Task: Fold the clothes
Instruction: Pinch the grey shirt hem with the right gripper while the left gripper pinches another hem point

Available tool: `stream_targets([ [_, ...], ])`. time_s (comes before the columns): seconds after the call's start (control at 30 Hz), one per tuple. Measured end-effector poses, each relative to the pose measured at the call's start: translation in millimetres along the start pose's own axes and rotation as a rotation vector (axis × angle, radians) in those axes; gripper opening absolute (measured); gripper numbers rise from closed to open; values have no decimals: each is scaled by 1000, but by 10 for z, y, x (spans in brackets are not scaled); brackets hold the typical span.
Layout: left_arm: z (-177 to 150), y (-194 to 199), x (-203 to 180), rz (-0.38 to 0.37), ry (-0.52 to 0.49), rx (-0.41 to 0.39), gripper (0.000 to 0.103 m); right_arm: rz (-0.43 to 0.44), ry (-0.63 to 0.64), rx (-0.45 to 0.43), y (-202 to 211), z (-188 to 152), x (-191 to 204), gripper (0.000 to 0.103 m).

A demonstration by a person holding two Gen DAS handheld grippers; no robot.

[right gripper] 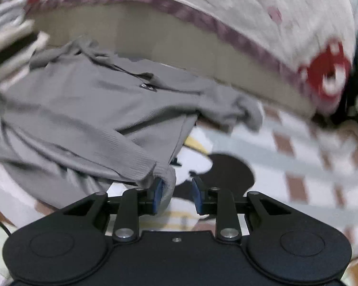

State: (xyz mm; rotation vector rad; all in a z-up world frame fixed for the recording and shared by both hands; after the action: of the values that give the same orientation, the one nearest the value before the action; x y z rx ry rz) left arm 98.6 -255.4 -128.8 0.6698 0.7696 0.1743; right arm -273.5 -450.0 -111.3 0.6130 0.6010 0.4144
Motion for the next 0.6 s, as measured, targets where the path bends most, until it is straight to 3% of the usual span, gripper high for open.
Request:
stream_targets([
  [0.13, -36, -70, 8, 35, -28, 16, 10, 45, -20, -4, 1, 126, 5, 32],
  [0.2, -49, -77, 8, 35, -32, 24, 10, 78, -24, 22, -31, 139, 33, 37],
  [0.27, -49, -86, 3, 42, -44, 26, 10, 104, -17, 61, -83, 96, 93, 46],
  [0.43, -10, -42, 7, 58, -51, -1, 10, 152, 38, 226, -236, -237, 379, 45],
  [0.6, 55, 63, -53, 86, -95, -59, 10, 212, 137, 166, 3, -332, 473, 50],
])
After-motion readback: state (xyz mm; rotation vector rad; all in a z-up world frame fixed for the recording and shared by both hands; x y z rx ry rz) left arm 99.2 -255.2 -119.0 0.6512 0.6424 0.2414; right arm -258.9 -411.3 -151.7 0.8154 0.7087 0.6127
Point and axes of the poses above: each gripper's, at about its wrist camera, not at the fingertips, and y roughly against the way its jaws point, x to its left, z to its top, the point moved 7 cm from there along -y, roughly the way its jaws point, and after that the axes turned 12 degrees about -z, right-handed, at the moved point
